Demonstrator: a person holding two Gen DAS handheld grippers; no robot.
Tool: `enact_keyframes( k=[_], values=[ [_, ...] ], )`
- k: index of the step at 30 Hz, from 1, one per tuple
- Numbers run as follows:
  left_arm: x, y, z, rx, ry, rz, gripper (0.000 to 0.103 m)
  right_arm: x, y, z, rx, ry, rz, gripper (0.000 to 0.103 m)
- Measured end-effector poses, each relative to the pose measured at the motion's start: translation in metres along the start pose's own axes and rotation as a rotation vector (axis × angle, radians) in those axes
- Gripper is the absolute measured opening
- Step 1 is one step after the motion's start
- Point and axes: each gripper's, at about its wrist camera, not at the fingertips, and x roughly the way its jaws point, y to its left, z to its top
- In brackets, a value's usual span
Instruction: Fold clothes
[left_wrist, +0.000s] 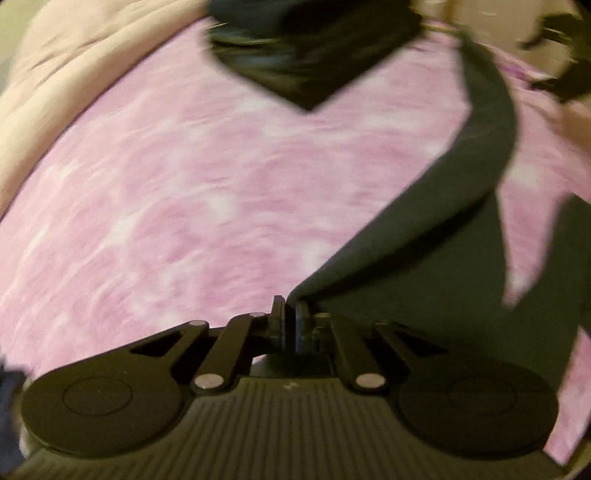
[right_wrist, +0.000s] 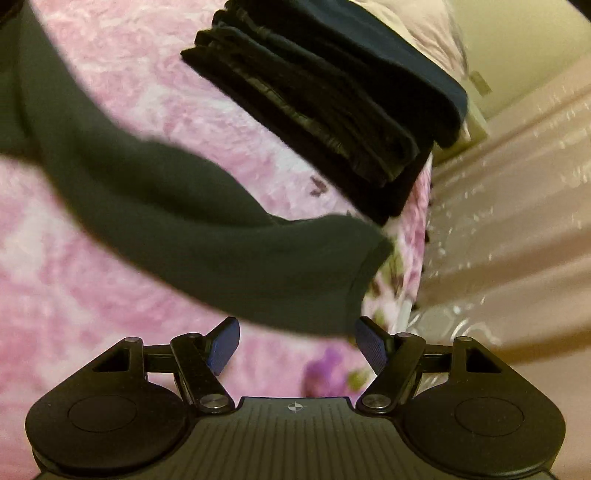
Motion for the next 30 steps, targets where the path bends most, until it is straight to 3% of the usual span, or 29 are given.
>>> enact_keyframes(
  k=[4,8,11,12,13,14,17,20,23,28,30],
  values=[
    [0.020,0.022,0.005,-0.148,0.063,-0.004,0.003,0.017,0.005,0.001,-0.171,-0.033,0.029,0.072],
    [0.037,0.020,0.010,-0.149,0.100,0.005,0.003,0.024,0.015,-0.003,-0.304,-0.086,0.092,0.072],
    [0.047,0.022,0.008,-0.150,0.115,0.008,0.003,0.034,0.018,-0.005,-0.346,-0.119,0.091,0.072],
    [0.049,0.022,0.008,-0.144,0.119,0.008,0.003,0.036,0.014,-0.005,-0.327,-0.119,0.098,0.062],
    [0.050,0.021,0.007,-0.132,0.123,0.010,0.003,0.036,0.009,-0.004,-0.305,-0.108,0.104,0.045],
    [0.051,0.021,0.008,-0.118,0.126,0.009,0.003,0.036,0.004,-0.003,-0.283,-0.096,0.110,0.003],
    [0.046,0.017,0.008,-0.069,0.109,-0.002,0.003,0.018,-0.011,0.002,-0.206,-0.093,0.093,0.004],
    [0.020,0.003,0.005,0.049,0.040,-0.033,0.003,-0.022,-0.027,-0.001,-0.115,-0.074,0.037,0.004],
    [-0.016,-0.008,-0.005,0.153,-0.002,-0.134,0.003,-0.073,-0.043,-0.004,-0.011,-0.053,-0.015,0.004],
    [-0.071,0.004,-0.004,0.158,-0.050,-0.268,0.003,-0.125,-0.081,0.022,0.094,0.013,0.012,0.004],
    [-0.070,0.015,0.008,0.143,-0.045,-0.265,0.004,-0.108,-0.094,0.036,0.091,0.073,0.055,0.004]
  ],
)
